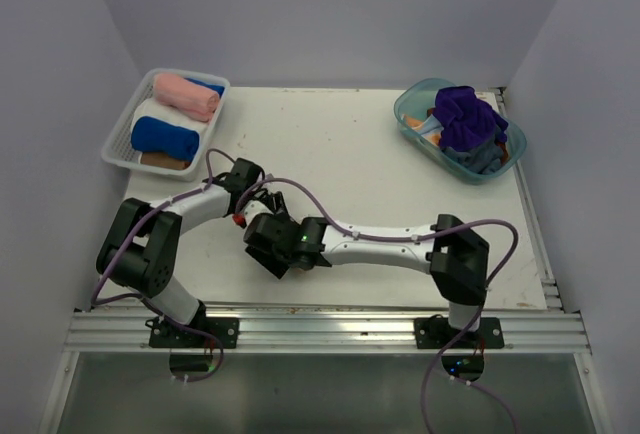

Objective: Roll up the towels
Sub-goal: Roll the towel

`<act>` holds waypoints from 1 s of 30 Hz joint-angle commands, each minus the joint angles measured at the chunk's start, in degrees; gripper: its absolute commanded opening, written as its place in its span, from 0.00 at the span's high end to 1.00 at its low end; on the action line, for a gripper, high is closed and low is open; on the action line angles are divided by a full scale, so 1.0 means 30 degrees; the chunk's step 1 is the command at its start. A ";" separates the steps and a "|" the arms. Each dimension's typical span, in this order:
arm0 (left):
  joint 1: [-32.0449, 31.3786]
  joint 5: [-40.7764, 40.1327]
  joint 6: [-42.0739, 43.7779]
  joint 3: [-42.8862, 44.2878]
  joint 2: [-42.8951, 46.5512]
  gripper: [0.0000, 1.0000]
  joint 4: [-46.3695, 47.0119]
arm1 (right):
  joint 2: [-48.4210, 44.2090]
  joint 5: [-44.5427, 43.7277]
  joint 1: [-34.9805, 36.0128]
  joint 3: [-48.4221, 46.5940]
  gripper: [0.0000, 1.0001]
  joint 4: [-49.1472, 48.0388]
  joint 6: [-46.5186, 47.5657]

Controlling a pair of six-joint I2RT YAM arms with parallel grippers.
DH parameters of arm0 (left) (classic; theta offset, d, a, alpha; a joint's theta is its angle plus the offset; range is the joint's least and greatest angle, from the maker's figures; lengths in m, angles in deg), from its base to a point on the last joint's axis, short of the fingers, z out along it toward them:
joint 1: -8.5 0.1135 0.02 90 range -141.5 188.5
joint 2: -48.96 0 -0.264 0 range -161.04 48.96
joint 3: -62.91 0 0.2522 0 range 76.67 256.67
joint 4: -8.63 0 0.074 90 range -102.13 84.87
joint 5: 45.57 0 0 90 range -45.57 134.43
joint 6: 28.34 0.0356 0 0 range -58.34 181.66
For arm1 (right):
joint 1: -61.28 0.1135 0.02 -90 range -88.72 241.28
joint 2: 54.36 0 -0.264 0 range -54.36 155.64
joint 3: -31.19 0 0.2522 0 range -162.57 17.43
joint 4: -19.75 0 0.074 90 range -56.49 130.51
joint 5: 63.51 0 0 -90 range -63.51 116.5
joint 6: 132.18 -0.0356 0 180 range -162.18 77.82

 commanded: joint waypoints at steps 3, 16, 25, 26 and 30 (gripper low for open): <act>-0.0092 0.0142 0.0220 -0.0168 0.0097 0.46 0.0221 | 0.1665 -0.3173 0.0571 -0.0963 0.30 0.1724 0.1041; -0.0092 0.0259 0.0161 -0.0168 0.0039 0.46 0.0250 | 0.3953 -0.5924 0.0571 -0.0436 0.44 0.1344 0.0337; -0.0121 0.0435 0.0307 -0.0286 0.0302 0.46 0.0134 | 0.3076 -0.5285 0.0454 0.0354 1.00 0.0437 0.0365; -0.0092 0.0319 0.0336 -0.0227 0.0419 0.46 0.0046 | 0.2669 -0.4644 0.0396 0.0761 1.00 -0.0058 0.0482; -0.0092 0.0289 0.0132 -0.0198 0.0799 0.44 0.0337 | 0.1672 -0.2884 0.0191 0.1702 1.00 -0.1087 0.0397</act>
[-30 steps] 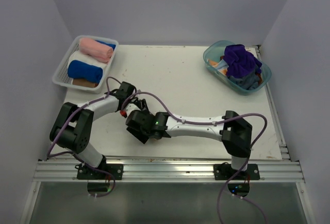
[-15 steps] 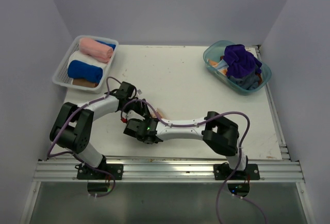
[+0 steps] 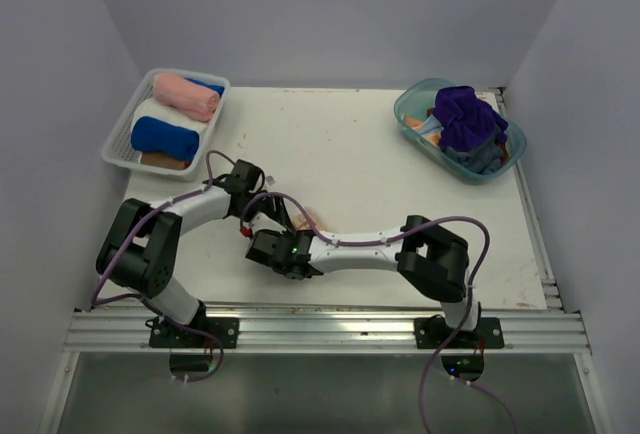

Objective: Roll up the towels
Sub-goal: Roll the towel

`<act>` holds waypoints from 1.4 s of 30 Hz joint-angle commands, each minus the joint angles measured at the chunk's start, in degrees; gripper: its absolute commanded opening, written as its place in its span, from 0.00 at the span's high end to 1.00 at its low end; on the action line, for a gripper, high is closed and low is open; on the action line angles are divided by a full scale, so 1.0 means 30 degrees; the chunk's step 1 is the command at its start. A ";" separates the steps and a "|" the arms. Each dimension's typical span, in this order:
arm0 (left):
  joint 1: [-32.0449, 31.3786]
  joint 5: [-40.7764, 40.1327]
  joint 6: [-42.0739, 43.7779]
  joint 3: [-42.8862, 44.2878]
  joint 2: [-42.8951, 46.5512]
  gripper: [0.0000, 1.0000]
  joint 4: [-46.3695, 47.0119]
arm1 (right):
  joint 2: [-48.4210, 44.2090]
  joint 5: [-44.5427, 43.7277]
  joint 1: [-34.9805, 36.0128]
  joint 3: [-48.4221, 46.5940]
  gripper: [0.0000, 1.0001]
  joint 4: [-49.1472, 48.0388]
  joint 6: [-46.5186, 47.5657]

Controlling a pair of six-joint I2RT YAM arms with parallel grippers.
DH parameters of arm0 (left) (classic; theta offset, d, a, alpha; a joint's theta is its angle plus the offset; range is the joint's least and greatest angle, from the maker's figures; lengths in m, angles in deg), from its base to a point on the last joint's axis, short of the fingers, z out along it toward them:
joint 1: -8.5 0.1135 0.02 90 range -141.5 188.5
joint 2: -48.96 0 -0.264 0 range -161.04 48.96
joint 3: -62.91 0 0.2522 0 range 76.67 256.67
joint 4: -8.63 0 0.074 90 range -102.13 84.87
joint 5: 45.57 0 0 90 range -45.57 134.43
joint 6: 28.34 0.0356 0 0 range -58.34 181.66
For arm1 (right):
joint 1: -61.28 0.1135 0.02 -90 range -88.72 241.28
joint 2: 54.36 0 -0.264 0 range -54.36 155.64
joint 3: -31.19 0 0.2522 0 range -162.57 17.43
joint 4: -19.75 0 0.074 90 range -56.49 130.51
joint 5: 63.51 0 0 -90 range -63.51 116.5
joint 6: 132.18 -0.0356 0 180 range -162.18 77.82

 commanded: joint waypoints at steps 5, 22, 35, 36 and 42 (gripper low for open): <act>-0.0070 0.0296 0.0116 -0.0052 0.1218 0.35 0.0419 | -0.2774 0.4474 -0.1050 0.2093 1.00 -0.2491 -0.1116; -0.0070 0.0852 0.0147 -0.0316 0.2565 0.13 0.1179 | -0.5617 1.2356 -0.4508 0.5231 1.00 -0.6595 -0.4075; -0.0070 0.0941 0.0497 -0.0462 0.2303 0.13 0.1298 | -0.5764 1.6839 -0.7230 0.7221 1.00 -0.9670 -0.6507; -0.0070 0.0941 0.0556 -0.0491 0.2302 0.13 0.1269 | -0.5764 1.7073 -0.7437 0.7369 1.00 -0.9876 -0.6798; -0.0070 0.0970 0.0644 -0.0521 0.2156 0.13 0.1385 | -0.5706 1.8949 -0.8844 0.8804 1.00 -1.1897 -0.8175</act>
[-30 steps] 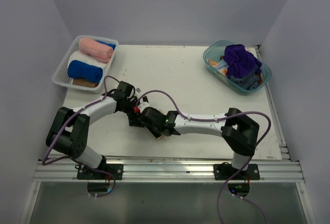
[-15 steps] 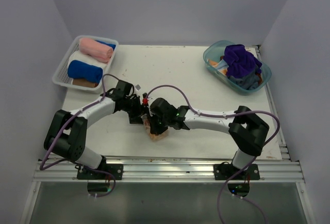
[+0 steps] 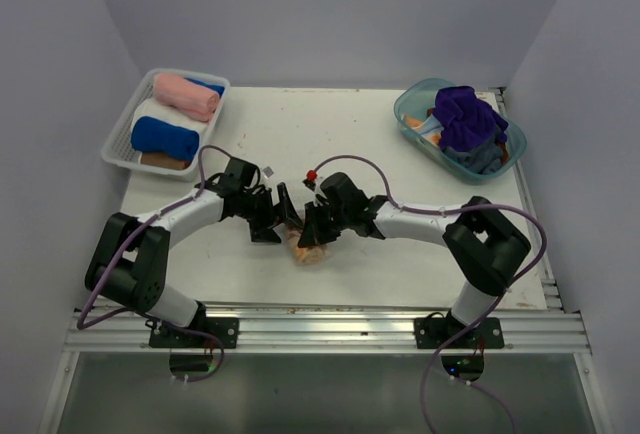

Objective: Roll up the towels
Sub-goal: Roll the towel

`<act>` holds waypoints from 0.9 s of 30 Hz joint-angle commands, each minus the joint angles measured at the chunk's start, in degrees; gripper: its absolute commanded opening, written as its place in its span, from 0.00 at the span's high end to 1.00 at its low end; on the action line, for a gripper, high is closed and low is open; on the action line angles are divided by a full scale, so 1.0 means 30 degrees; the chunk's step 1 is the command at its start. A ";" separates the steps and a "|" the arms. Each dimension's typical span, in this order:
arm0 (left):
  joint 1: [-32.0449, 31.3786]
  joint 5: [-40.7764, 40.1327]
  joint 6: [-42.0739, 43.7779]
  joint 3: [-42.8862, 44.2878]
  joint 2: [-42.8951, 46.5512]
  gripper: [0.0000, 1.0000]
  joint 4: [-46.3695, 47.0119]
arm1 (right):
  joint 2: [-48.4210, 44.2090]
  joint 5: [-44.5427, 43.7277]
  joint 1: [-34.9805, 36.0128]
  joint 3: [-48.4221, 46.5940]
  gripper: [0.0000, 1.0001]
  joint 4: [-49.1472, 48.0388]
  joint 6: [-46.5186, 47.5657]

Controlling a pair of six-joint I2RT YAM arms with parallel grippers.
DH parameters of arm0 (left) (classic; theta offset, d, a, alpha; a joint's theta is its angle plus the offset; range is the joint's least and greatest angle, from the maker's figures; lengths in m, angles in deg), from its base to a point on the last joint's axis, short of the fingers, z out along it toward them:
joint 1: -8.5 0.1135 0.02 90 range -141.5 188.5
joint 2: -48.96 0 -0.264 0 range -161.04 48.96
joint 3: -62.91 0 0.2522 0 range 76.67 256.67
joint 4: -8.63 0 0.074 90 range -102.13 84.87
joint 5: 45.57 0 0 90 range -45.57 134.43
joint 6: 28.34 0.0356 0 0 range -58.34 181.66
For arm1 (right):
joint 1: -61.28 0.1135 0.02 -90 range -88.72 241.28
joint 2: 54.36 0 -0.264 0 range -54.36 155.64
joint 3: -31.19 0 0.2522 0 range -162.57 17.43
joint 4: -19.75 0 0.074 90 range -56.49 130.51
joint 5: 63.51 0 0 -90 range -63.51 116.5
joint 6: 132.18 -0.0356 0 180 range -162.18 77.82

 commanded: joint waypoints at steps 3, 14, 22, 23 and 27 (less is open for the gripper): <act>-0.0114 0.0890 0.0527 -0.0055 0.0145 0.13 0.0387 | -0.0241 0.1503 -0.0781 0.1055 1.00 -0.2218 -0.1497; -0.0114 0.0452 0.0351 0.0325 -0.0762 0.39 0.0184 | 0.1020 0.4201 -0.2070 0.2404 1.00 -0.5475 -0.3989; -0.0114 0.0333 -0.0321 0.0326 -0.0794 0.68 -0.0022 | -0.1642 0.0454 -0.2041 0.0943 0.71 -0.0819 -0.1648; -0.0114 0.0275 -0.0351 0.0326 -0.0561 0.68 -0.0051 | -0.2255 -0.0305 -0.2012 0.0765 0.59 0.0318 -0.1326; -0.0114 0.0041 -0.0615 0.0560 -0.0149 0.69 -0.0518 | -0.3896 -0.3025 -0.1632 -0.0114 0.45 0.2435 0.0400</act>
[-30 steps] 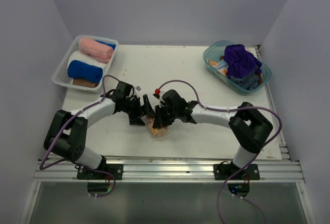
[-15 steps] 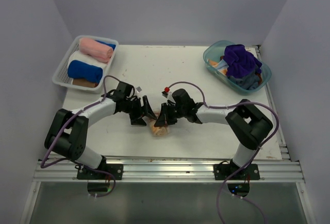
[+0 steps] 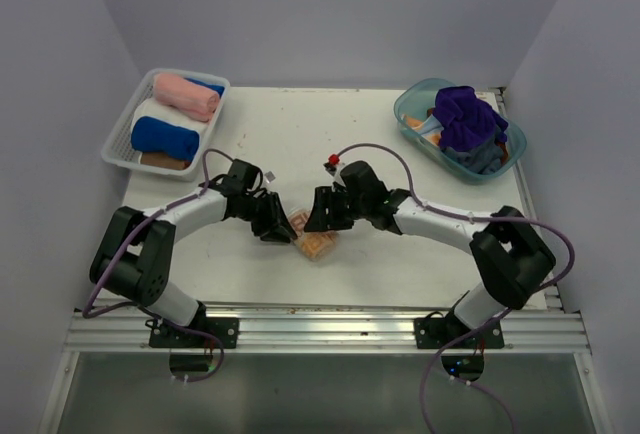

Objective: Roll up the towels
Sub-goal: Roll the towel

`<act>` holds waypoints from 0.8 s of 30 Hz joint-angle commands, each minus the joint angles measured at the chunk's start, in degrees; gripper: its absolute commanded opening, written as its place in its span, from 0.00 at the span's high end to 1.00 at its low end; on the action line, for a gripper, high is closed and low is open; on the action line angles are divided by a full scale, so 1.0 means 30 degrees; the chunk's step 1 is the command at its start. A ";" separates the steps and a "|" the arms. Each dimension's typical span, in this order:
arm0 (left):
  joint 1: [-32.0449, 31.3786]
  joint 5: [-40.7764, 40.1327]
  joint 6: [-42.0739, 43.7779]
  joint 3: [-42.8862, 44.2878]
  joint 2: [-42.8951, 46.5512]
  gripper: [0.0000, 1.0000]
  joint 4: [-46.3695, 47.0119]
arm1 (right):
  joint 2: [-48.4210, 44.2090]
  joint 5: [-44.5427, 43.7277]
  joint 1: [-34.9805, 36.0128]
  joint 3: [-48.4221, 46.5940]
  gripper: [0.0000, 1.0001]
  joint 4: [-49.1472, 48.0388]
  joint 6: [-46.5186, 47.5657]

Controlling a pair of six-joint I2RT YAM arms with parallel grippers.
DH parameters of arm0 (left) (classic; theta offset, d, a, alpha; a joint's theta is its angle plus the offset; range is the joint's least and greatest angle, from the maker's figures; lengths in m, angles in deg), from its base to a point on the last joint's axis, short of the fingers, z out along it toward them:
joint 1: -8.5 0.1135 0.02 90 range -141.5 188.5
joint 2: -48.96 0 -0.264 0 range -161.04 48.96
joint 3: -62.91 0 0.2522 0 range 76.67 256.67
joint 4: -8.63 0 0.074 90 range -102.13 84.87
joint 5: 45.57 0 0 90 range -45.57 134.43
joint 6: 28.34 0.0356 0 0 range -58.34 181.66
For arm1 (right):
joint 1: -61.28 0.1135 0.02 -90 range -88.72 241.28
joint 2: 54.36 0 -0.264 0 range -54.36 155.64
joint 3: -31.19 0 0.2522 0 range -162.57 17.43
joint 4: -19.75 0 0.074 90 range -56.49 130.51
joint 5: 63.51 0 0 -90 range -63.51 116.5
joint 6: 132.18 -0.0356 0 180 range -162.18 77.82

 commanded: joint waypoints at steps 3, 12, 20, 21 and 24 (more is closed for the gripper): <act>-0.0056 -0.0295 -0.0536 0.0641 0.0843 0.69 -0.0353 | -0.2199 -0.4517 0.0643 -0.1742 0.43 0.3600 0.2711; -0.0085 -0.0530 -0.0741 0.0583 0.0287 0.69 -0.0177 | -0.1382 -0.9118 0.4127 -0.3235 0.41 0.6179 0.5552; -0.0085 -0.0647 -0.0770 0.0934 -0.0065 0.69 -0.0089 | 0.0754 -1.3303 0.6560 -0.5404 0.32 0.7702 0.8010; -0.0085 -0.0676 -0.0800 0.0992 -0.0123 0.69 -0.0089 | 0.0991 -1.3805 0.6823 -0.5609 0.32 0.7821 0.8276; -0.0085 -0.0676 -0.0771 0.1110 -0.0269 0.69 -0.0118 | 0.1636 -1.5181 0.7848 -0.5962 0.33 0.7939 0.9273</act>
